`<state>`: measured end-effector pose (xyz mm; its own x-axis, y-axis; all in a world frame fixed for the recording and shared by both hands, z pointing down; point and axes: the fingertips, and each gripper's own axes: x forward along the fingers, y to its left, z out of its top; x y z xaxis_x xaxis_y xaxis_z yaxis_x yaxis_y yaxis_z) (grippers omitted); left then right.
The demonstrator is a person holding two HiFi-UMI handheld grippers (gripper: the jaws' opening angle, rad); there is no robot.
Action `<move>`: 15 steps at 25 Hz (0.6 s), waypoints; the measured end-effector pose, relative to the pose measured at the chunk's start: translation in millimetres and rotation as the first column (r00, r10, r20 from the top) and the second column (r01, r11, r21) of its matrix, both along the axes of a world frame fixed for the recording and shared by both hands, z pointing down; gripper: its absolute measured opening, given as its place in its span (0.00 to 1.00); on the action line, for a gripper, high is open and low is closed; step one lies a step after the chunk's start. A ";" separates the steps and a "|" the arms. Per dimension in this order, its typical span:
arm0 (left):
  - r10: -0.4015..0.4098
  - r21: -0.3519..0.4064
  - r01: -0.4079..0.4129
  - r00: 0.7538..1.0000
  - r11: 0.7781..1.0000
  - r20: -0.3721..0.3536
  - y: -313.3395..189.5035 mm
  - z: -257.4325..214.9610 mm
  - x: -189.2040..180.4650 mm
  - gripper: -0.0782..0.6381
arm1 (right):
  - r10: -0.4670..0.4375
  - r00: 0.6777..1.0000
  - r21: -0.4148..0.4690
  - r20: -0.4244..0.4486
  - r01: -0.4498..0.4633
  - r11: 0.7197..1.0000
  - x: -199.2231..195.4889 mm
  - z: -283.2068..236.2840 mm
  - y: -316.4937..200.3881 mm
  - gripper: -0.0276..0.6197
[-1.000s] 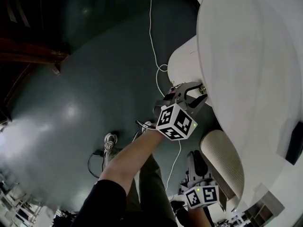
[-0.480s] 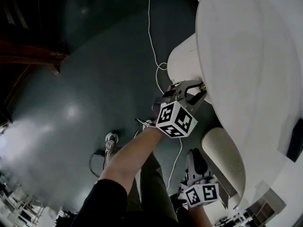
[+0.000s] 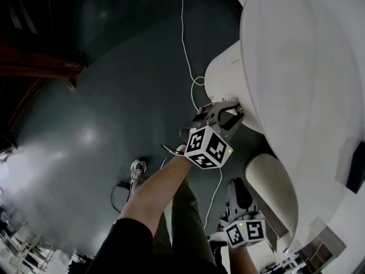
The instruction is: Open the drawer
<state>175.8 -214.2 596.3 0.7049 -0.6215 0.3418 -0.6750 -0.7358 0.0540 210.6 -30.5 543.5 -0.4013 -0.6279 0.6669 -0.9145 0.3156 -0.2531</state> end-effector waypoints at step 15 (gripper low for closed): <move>0.073 -0.102 -0.063 0.993 0.993 0.093 63.6 9.5 -61.2 0.27 | 0.031 0.998 -0.003 0.062 -0.031 1.000 -60.8 -1.7 37.8 0.15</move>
